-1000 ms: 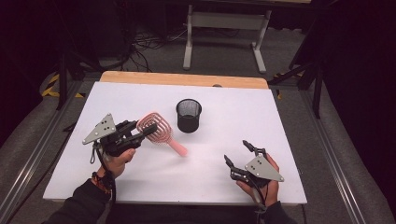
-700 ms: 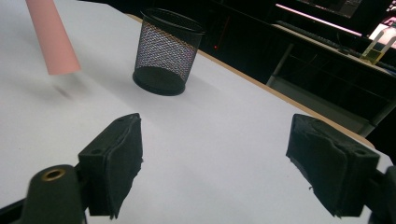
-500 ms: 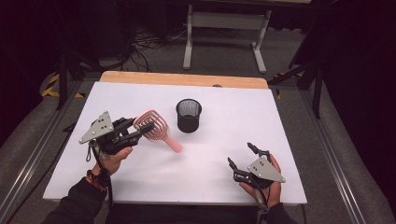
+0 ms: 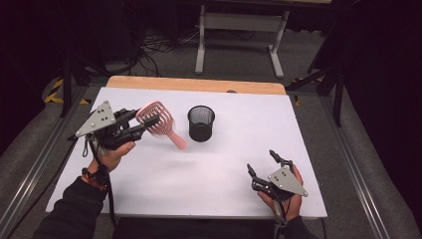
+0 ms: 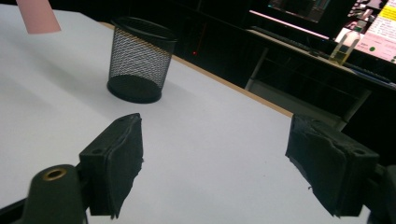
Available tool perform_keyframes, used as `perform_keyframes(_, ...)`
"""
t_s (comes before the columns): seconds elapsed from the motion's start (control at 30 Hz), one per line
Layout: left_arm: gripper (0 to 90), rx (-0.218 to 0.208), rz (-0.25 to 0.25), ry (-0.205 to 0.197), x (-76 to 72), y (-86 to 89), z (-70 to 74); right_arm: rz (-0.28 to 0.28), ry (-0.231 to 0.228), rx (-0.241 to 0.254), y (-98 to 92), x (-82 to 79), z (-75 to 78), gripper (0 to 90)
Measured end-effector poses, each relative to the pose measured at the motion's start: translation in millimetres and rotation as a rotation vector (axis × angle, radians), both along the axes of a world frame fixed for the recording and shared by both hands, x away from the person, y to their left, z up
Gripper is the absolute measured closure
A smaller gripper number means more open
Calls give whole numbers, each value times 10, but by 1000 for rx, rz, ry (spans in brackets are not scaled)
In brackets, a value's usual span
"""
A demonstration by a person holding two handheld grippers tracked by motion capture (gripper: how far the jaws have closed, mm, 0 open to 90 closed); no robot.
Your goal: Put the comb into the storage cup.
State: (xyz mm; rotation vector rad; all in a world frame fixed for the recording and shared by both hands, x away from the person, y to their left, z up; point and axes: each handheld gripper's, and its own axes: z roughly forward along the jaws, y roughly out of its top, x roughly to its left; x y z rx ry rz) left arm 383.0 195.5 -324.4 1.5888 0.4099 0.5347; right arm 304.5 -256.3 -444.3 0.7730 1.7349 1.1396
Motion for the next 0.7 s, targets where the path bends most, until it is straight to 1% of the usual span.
perform_keyframes(0.03,634,4,0,2,10,11,46,-6,-2,8,-16,6,2,191)
perform_keyframes(0.17,634,11,15,-20,42,37,228,-6,0,22,-42,9,8,191)
perform_keyframes(0.3,634,23,29,-38,92,11,382,-8,-8,18,-32,5,8,188)
perform_keyframes(0.33,634,26,26,-38,109,2,415,-6,-9,20,-34,7,8,186)
perform_keyframes(0.4,634,22,28,-43,138,-23,462,-6,-5,19,-35,9,8,185)
perform_keyframes(0.47,634,31,31,-45,163,-55,512,-4,-4,22,-37,9,8,183)
perform_keyframes(0.5,634,25,25,-47,180,-76,532,-3,-4,23,-37,8,8,183)
perform_keyframes(0.53,634,21,21,-49,189,-94,541,-4,-7,24,-36,8,7,181)
perform_keyframes(0.7,634,30,16,-54,245,-209,596,5,-5,20,-31,10,7,174)
